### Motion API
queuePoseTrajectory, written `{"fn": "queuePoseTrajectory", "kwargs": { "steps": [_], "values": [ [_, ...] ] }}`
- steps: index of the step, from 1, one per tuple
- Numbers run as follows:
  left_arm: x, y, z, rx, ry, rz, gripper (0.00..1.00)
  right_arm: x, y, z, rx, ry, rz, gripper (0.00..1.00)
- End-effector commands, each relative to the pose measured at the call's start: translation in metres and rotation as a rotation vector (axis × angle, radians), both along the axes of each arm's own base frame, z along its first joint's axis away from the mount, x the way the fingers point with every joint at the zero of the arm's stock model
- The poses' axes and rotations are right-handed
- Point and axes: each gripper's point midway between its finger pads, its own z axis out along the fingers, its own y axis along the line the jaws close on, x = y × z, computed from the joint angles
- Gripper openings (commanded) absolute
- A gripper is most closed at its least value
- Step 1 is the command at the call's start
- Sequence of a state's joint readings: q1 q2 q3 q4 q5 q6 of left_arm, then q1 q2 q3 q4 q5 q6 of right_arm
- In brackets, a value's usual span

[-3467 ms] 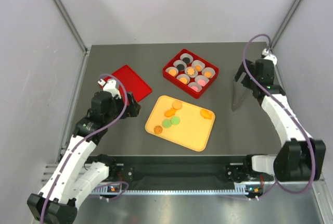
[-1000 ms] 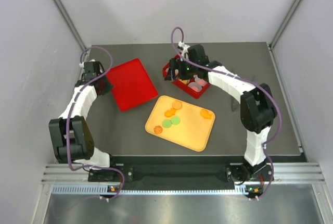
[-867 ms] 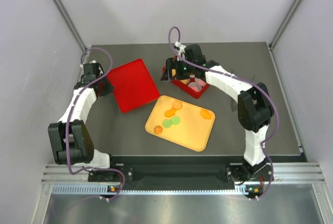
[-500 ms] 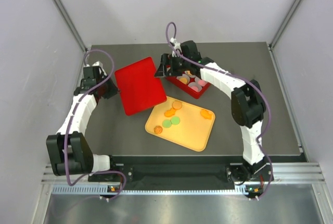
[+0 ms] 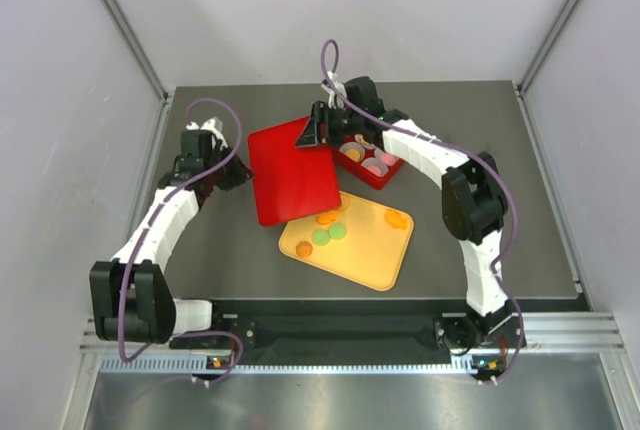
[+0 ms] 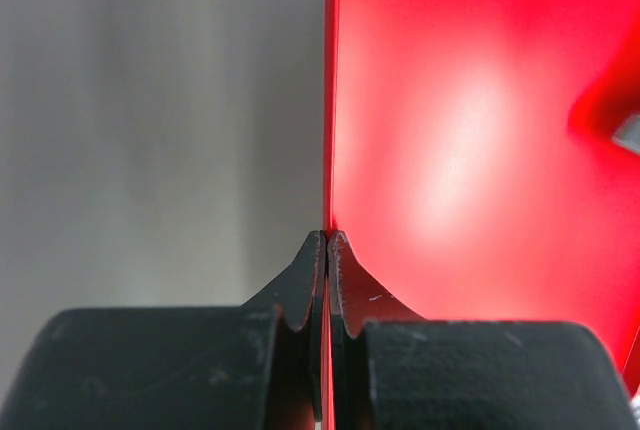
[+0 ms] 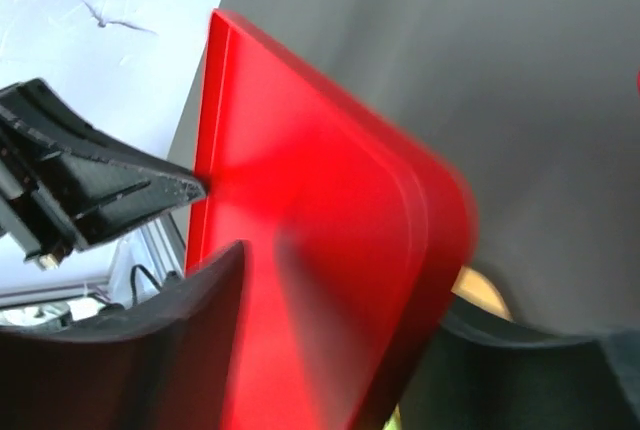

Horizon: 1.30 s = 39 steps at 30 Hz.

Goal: Pack the cookies

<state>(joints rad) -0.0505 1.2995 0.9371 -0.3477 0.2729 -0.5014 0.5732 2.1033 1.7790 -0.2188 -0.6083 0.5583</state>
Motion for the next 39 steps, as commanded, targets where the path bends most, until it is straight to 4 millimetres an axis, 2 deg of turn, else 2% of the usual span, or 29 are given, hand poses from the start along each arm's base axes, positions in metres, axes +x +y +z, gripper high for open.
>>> {"fn": "queuePoseTrajectory", "kwargs": {
  "steps": [1, 2, 3, 6, 8, 10, 11, 12, 14, 15, 17, 18, 19, 20, 22, 23, 24, 25, 26, 27, 28, 29, 30, 31, 32, 33, 34, 35, 39],
  "values": [
    [0.022, -0.019, 0.042, -0.049, -0.178, -0.042, 0.00, -0.008, 0.002, 0.024, 0.051, -0.028, 0.014, 0.46],
    [0.023, -0.024, 0.044, -0.050, -0.189, -0.054, 0.00, -0.008, -0.001, 0.029, 0.057, -0.030, 0.010, 0.41],
    [0.025, -0.027, 0.048, -0.048, -0.201, -0.057, 0.00, -0.008, -0.004, 0.031, 0.062, -0.022, 0.006, 0.30],
    [0.030, -0.033, 0.057, -0.041, -0.245, -0.070, 0.00, -0.009, -0.012, 0.043, 0.082, -0.012, -0.005, 0.15],
    [0.034, -0.035, 0.061, -0.017, -0.264, -0.089, 0.05, -0.007, -0.020, 0.048, 0.091, 0.003, -0.024, 0.11],
    [0.041, -0.036, 0.077, 0.024, -0.312, -0.115, 0.14, -0.007, -0.028, 0.062, 0.115, 0.010, -0.035, 0.09],
    [0.042, -0.034, 0.082, 0.050, -0.323, -0.113, 0.26, -0.001, -0.036, 0.066, 0.122, 0.016, -0.053, 0.08],
    [0.046, -0.034, 0.096, 0.068, -0.359, -0.119, 0.33, 0.000, -0.042, 0.072, 0.131, 0.020, -0.060, 0.07],
    [0.046, -0.033, 0.108, 0.123, -0.392, -0.135, 0.48, 0.010, -0.056, 0.078, 0.149, 0.052, -0.099, 0.05],
    [0.046, -0.035, 0.119, 0.139, -0.419, -0.140, 0.53, 0.012, -0.062, 0.083, 0.157, 0.055, -0.107, 0.04],
    [0.039, -0.040, 0.134, 0.178, -0.476, -0.167, 0.61, 0.019, -0.075, 0.087, 0.164, 0.070, -0.143, 0.02],
    [0.032, -0.054, 0.138, 0.194, -0.500, -0.199, 0.67, 0.020, -0.081, 0.088, 0.162, 0.084, -0.156, 0.01],
    [0.024, -0.061, 0.146, 0.229, -0.543, -0.237, 0.68, 0.022, -0.084, 0.091, 0.169, 0.091, -0.166, 0.00],
    [0.012, -0.084, 0.150, 0.239, -0.574, -0.309, 0.69, 0.024, -0.090, 0.093, 0.170, 0.094, -0.179, 0.00],
    [-0.001, -0.094, 0.156, 0.325, -0.639, -0.352, 0.71, 0.027, -0.098, 0.098, 0.169, 0.109, -0.200, 0.00],
    [-0.016, -0.114, 0.151, 0.342, -0.659, -0.417, 0.71, 0.027, -0.100, 0.099, 0.167, 0.116, -0.204, 0.00],
    [-0.022, -0.118, 0.152, 0.374, -0.685, -0.423, 0.71, 0.027, -0.103, 0.101, 0.168, 0.117, -0.213, 0.00],
    [-0.026, -0.116, 0.164, 0.437, -0.750, -0.402, 0.72, 0.027, -0.106, 0.102, 0.165, 0.118, -0.222, 0.00],
    [-0.040, -0.132, 0.156, 0.458, -0.772, -0.455, 0.72, 0.027, -0.110, 0.105, 0.166, 0.113, -0.230, 0.00],
    [-0.046, -0.137, 0.158, 0.483, -0.800, -0.466, 0.73, 0.028, -0.112, 0.105, 0.165, 0.116, -0.239, 0.00],
    [-0.047, -0.132, 0.165, 0.551, -0.847, -0.428, 0.73, 0.028, -0.115, 0.104, 0.165, 0.126, -0.248, 0.00],
    [-0.058, -0.144, 0.156, 0.572, -0.869, -0.472, 0.73, 0.028, -0.117, 0.106, 0.167, 0.125, -0.256, 0.00],
    [-0.062, -0.146, 0.151, 0.606, -0.880, -0.479, 0.74, 0.028, -0.118, 0.107, 0.170, 0.128, -0.261, 0.00],
    [-0.061, -0.146, 0.164, 0.627, -0.943, -0.437, 0.75, 0.028, -0.118, 0.112, 0.180, 0.128, -0.267, 0.00],
    [-0.071, -0.155, 0.149, 0.650, -0.958, -0.473, 0.76, 0.028, -0.118, 0.115, 0.187, 0.127, -0.267, 0.00],
    [-0.073, -0.155, 0.146, 0.712, -0.992, -0.485, 0.84, 0.028, -0.116, 0.119, 0.198, 0.129, -0.266, 0.00],
    [-0.077, -0.160, 0.157, 0.706, -1.054, -0.439, 0.85, 0.027, -0.116, 0.124, 0.206, 0.126, -0.268, 0.00],
    [-0.080, -0.159, 0.140, 0.747, -1.060, -0.456, 0.85, 0.027, -0.117, 0.128, 0.207, 0.119, -0.278, 0.00],
    [-0.092, -0.162, 0.141, 0.868, -1.219, -0.440, 0.86, 0.028, -0.123, 0.137, 0.208, 0.104, -0.312, 0.00]
  ]
}}
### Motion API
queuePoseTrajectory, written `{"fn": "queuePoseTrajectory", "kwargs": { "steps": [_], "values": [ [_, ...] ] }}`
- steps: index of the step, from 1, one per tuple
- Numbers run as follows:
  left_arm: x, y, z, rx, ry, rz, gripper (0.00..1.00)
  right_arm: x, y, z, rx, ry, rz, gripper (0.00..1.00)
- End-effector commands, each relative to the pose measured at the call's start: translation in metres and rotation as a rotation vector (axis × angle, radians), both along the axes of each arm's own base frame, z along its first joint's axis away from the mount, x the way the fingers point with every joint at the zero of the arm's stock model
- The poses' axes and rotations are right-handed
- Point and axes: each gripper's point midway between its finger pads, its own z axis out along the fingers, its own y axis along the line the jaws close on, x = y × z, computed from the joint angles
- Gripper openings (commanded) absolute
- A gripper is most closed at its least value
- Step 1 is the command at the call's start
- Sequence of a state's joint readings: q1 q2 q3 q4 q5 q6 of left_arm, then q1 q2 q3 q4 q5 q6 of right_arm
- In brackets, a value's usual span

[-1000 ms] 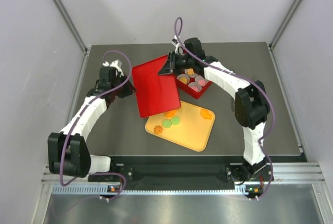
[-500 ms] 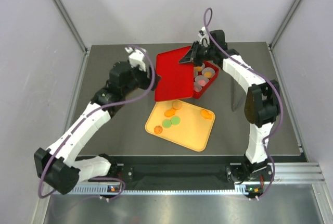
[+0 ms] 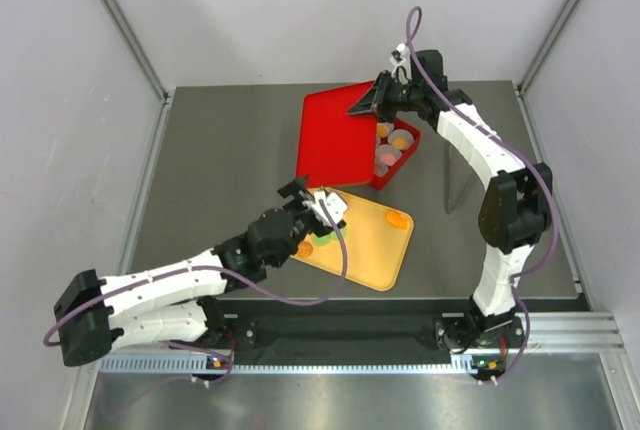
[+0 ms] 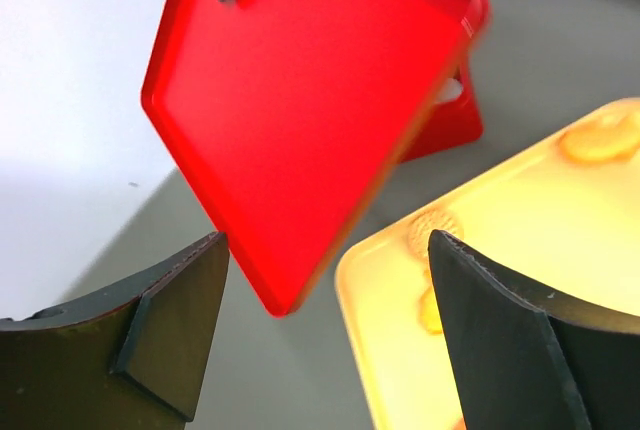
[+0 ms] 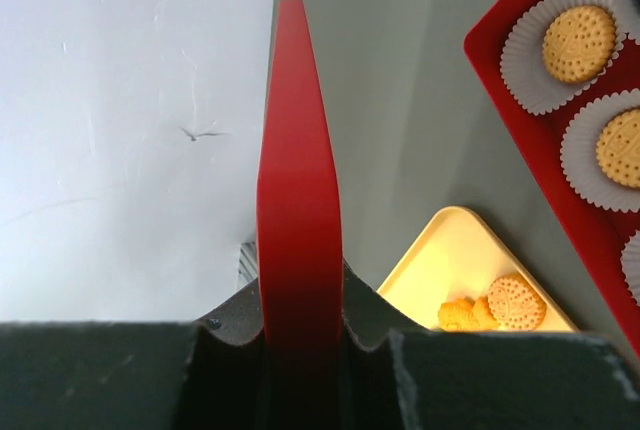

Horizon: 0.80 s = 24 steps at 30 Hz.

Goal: Pack the cookies

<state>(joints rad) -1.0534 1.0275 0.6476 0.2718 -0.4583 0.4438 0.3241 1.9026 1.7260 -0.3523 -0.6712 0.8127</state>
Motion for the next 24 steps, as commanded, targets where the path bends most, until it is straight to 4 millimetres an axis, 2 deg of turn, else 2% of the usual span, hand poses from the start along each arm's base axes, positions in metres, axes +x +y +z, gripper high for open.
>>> {"fn": "queuePoseTrajectory", "kwargs": {
  "steps": [1, 2, 3, 6, 10, 15, 16, 18, 19, 21, 24],
  "values": [
    [0.004, 0.011, 0.051, -0.029, -0.286, 0.076, 0.86, -0.005, -0.006, 0.063, 0.061, -0.117, -0.030, 0.00],
    [0.006, 0.013, 0.054, -0.044, -0.311, 0.099, 0.86, -0.006, -0.006, 0.066, 0.062, -0.119, -0.037, 0.00],
    [0.008, 0.010, 0.048, 0.006, -0.328, 0.103, 0.86, -0.007, -0.007, 0.066, 0.058, -0.118, -0.042, 0.00],
    [0.011, 0.004, 0.049, 0.044, -0.400, 0.127, 0.86, -0.010, -0.008, 0.066, 0.049, -0.115, -0.066, 0.00],
    [0.018, -0.004, 0.041, 0.098, -0.429, 0.153, 0.86, -0.013, -0.012, 0.070, 0.052, -0.114, -0.098, 0.00],
    [0.023, -0.011, 0.039, 0.134, -0.486, 0.160, 0.87, -0.019, -0.006, 0.074, 0.066, -0.105, -0.105, 0.00],
    [0.024, -0.004, 0.049, 0.093, -0.505, 0.207, 0.87, -0.022, -0.004, 0.076, 0.069, -0.107, -0.101, 0.00],
    [0.027, -0.006, 0.045, 0.136, -0.529, 0.224, 0.87, -0.026, -0.002, 0.072, 0.069, -0.094, -0.099, 0.00],
    [0.027, -0.006, 0.052, 0.118, -0.551, 0.235, 0.87, -0.027, -0.001, 0.074, 0.075, -0.103, -0.098, 0.00],
    [0.030, -0.009, 0.049, 0.155, -0.586, 0.252, 0.87, -0.029, 0.001, 0.069, 0.078, -0.087, -0.099, 0.00],
    [0.033, -0.005, 0.058, 0.142, -0.655, 0.315, 0.86, -0.033, 0.002, 0.063, 0.074, -0.074, -0.096, 0.00]
  ]
}}
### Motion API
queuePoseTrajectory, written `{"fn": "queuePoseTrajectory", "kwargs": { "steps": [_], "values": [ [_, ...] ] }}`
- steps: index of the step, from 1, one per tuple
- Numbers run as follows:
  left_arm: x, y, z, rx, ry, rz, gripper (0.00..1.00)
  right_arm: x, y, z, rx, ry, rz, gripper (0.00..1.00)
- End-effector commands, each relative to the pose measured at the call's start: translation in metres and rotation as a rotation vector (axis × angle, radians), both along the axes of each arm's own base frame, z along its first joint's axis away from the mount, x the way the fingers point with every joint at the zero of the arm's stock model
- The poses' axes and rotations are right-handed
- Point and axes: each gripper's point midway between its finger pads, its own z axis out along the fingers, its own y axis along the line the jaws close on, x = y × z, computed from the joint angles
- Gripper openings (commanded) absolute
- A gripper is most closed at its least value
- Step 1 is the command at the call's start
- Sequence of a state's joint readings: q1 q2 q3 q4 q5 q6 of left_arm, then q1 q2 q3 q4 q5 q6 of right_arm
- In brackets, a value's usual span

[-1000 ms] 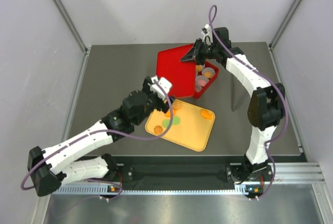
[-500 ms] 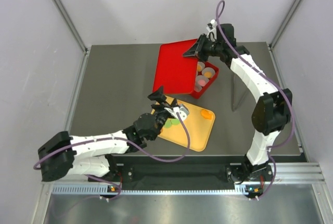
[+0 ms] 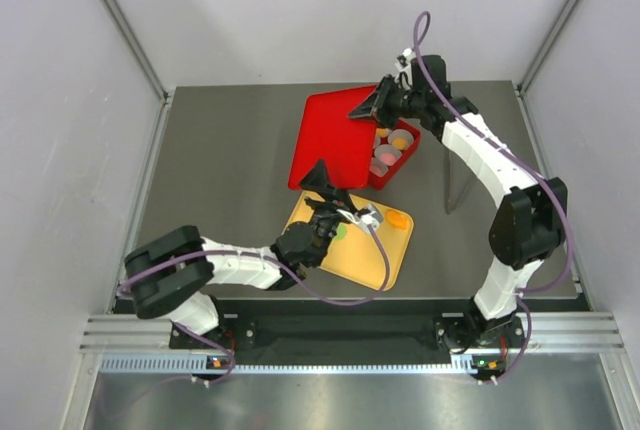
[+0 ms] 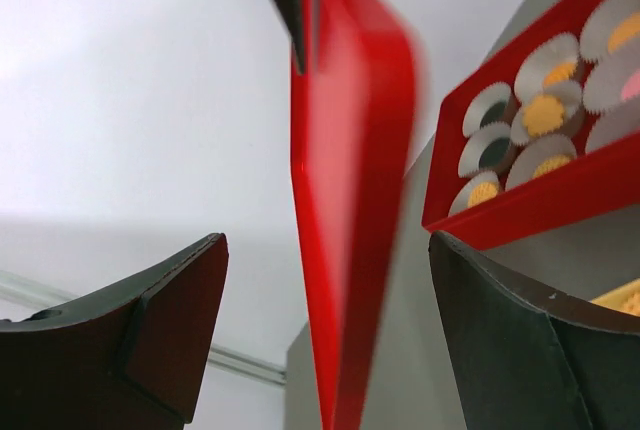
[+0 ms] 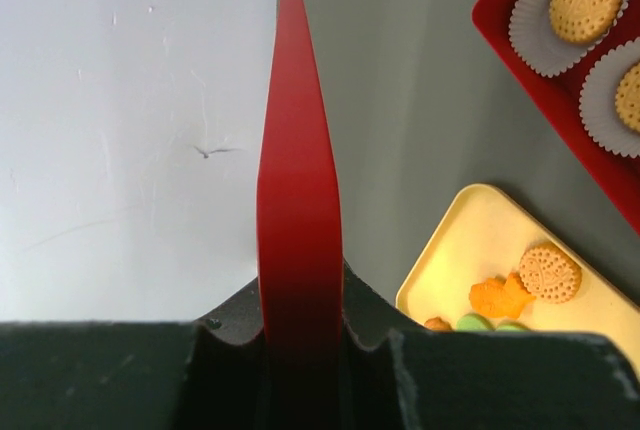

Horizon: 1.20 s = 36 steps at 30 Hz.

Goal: Pack the cookies

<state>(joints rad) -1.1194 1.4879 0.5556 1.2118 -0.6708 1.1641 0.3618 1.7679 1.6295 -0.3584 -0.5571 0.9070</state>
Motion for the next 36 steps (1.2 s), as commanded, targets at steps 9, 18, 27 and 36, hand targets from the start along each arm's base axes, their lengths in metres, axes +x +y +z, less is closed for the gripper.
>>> {"fn": "queuePoseTrajectory", "kwargs": {
  "steps": [9, 18, 27, 36],
  "values": [
    [0.013, 0.021, 0.063, -0.202, -0.213, 0.087, 0.71, -0.017, 0.005, 0.035, 0.055, -0.092, 0.020, 0.00],
    [0.025, 0.020, 0.067, -0.247, -0.161, 0.060, 0.49, -0.019, 0.013, 0.023, 0.045, -0.080, 0.041, 0.00],
    [0.030, 0.023, 0.074, -0.290, -0.129, 0.050, 0.00, -0.021, 0.018, 0.020, 0.051, -0.079, 0.046, 0.01],
    [0.037, 0.013, 0.063, -0.264, 0.043, 0.021, 0.00, 0.000, 0.000, 0.042, -0.022, -0.188, -0.005, 0.63]
  ]
}}
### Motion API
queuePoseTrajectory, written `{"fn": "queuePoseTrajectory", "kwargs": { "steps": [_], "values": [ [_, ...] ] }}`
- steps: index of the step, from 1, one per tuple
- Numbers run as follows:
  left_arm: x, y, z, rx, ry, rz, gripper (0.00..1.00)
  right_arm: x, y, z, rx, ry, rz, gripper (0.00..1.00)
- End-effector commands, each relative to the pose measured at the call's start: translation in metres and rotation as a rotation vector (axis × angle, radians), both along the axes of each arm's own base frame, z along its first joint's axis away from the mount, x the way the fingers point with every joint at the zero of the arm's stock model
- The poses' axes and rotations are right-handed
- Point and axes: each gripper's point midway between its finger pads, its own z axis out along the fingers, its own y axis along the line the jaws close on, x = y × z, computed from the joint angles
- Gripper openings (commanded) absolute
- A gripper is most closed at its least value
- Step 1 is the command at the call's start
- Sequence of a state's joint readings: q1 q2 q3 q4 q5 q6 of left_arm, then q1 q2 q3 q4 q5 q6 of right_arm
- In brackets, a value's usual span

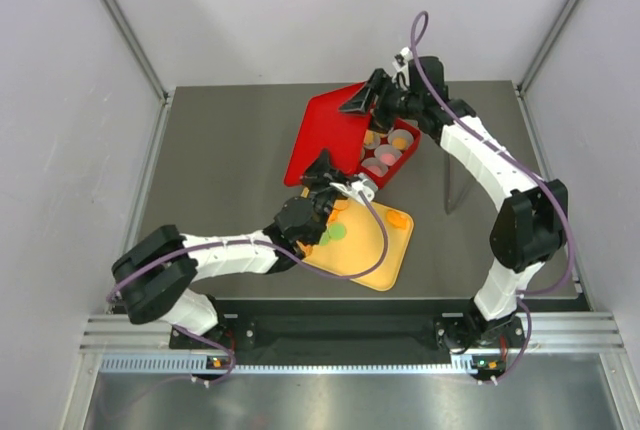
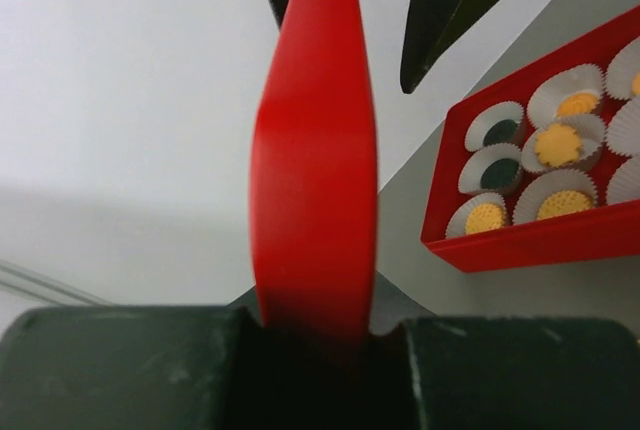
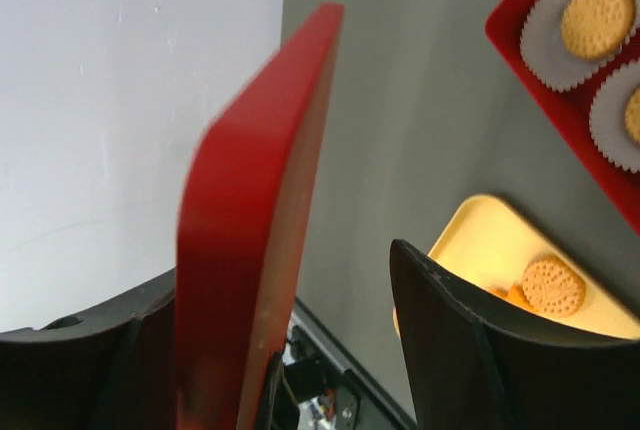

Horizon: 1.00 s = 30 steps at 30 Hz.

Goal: Pack the cookies

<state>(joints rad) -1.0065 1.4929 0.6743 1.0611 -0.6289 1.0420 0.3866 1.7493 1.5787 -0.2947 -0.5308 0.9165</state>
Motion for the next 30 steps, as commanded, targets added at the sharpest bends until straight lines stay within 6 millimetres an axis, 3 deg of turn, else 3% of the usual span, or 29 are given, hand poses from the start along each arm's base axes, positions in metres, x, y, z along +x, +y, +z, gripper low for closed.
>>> {"fn": "queuePoseTrajectory", "kwargs": {
  "steps": [1, 7, 11, 15, 17, 19, 21, 24, 25, 27, 28, 30],
  "values": [
    [-0.003, 0.008, 0.053, -0.228, 0.001, -0.030, 0.00, 0.006, -0.009, 0.055, -0.029, -0.193, -0.004, 0.65],
    [0.006, 0.017, 0.038, -0.240, 0.123, -0.035, 0.00, 0.022, -0.047, 0.079, -0.050, -0.259, -0.108, 0.64],
    [0.020, 0.025, 0.034, -0.274, 0.187, -0.025, 0.00, 0.027, -0.086, 0.095, -0.054, -0.294, -0.194, 0.65],
    [0.034, 0.029, 0.031, -0.315, 0.232, -0.002, 0.00, 0.031, -0.122, 0.091, -0.100, -0.308, -0.269, 0.67],
    [0.042, 0.035, 0.036, -0.343, 0.244, 0.031, 0.00, 0.030, -0.143, 0.074, -0.148, -0.280, -0.316, 0.66],
    [0.047, 0.040, 0.037, -0.369, 0.262, 0.064, 0.00, 0.031, -0.164, 0.045, -0.225, -0.247, -0.368, 0.65],
    [0.050, 0.042, 0.045, -0.409, 0.278, 0.083, 0.00, 0.030, -0.175, 0.025, -0.285, -0.230, -0.392, 0.64],
    [0.057, 0.045, 0.056, -0.469, 0.331, 0.110, 0.00, 0.026, -0.183, -0.023, -0.361, -0.147, -0.402, 0.62],
    [0.061, 0.046, 0.072, -0.504, 0.327, 0.111, 0.00, 0.025, -0.183, -0.031, -0.373, -0.132, -0.399, 0.62],
    [0.061, 0.042, 0.072, -0.523, 0.381, 0.092, 0.00, 0.024, -0.184, -0.056, -0.408, -0.092, -0.398, 0.59],
    [0.064, 0.043, 0.085, -0.550, 0.381, 0.073, 0.00, 0.023, -0.181, -0.061, -0.416, -0.087, -0.391, 0.59],
    [0.068, 0.040, 0.080, -0.588, 0.473, 0.022, 0.00, 0.023, -0.180, -0.077, -0.445, -0.062, -0.393, 0.59]
  ]
}}
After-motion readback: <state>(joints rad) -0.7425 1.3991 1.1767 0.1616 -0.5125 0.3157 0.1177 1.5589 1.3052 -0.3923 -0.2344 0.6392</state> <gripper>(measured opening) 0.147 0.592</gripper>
